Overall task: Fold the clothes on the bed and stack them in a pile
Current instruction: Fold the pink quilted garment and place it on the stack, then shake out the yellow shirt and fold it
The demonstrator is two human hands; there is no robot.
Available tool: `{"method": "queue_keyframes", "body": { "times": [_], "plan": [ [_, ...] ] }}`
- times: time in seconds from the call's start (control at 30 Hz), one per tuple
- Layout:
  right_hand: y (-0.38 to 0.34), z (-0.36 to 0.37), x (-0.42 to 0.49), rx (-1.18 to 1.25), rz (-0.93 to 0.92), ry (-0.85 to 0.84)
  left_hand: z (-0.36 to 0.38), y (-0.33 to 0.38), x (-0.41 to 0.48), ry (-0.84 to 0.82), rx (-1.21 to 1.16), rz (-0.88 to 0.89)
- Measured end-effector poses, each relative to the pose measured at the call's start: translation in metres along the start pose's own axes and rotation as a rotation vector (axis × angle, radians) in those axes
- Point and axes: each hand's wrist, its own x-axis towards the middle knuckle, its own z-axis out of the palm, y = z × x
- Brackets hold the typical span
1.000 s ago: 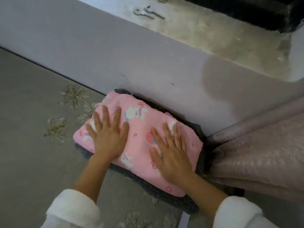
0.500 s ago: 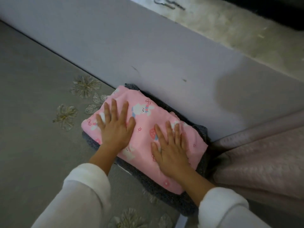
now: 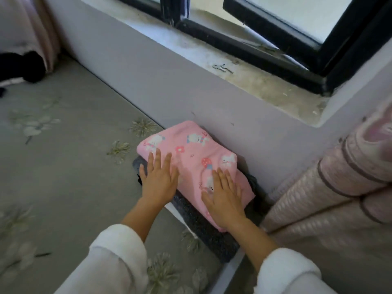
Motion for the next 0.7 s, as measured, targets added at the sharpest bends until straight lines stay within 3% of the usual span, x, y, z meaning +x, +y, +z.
{"method": "queue_keyframes", "body": {
  "times": [0.33,0.7],
  "plan": [
    [-0.056,0.0,-0.154,-0.093,-0.274,-0.076,-0.047,-0.038,-0.232,0.112,-0.204,-0.252],
    [-0.212,0.095,-0.346,-0.187,-0.728,-0.285,-0.093,-0.182,-0.503,0.233,-0.173,-0.711]
  ]
}}
